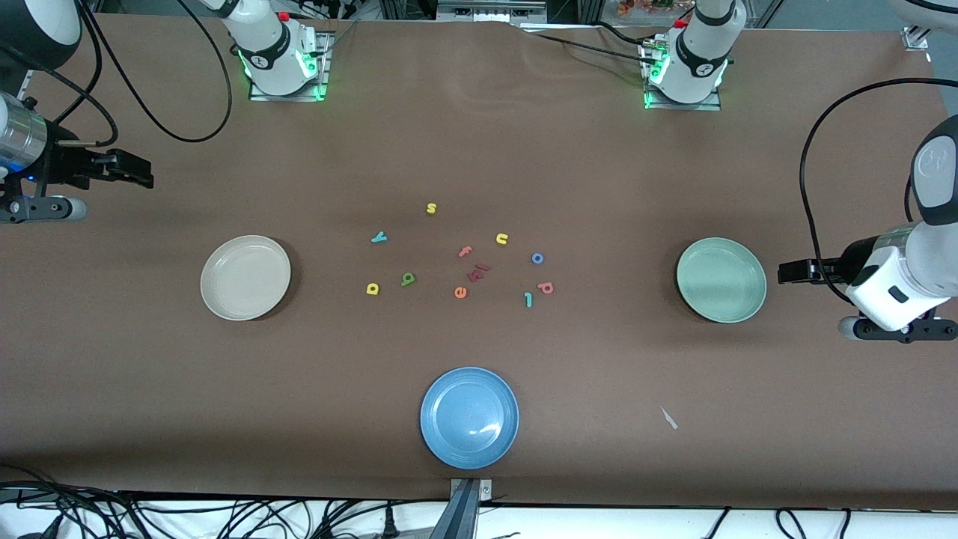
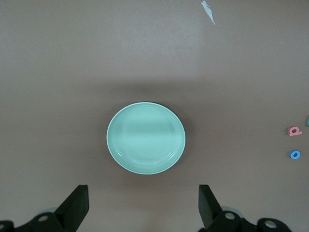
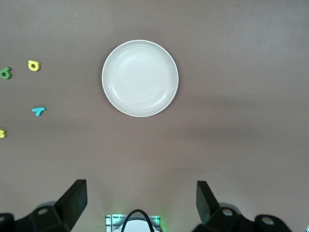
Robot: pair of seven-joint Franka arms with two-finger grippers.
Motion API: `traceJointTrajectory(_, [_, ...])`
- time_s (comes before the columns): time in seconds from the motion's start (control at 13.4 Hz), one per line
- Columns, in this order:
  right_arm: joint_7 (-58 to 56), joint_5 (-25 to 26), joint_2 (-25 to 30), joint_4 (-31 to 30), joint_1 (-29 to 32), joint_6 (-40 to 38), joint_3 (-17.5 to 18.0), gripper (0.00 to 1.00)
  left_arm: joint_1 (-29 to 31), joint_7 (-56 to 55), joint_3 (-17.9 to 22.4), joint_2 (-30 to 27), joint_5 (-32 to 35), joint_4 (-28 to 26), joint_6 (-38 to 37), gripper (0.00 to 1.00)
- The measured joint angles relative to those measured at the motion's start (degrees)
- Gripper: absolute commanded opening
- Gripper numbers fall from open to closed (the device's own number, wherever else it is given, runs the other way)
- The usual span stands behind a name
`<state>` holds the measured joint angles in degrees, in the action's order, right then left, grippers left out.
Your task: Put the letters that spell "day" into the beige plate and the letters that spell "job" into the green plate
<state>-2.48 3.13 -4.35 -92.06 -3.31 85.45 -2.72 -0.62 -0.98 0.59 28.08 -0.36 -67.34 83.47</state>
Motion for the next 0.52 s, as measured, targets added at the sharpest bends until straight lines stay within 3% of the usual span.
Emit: traceJointTrajectory(0.52, [0.0, 0.0, 0.0, 0.0, -0.1, 0.0, 0.1, 1.00, -1.9, -0.1, -0.3, 0.1, 0.0, -0.5, 0.0, 1.00])
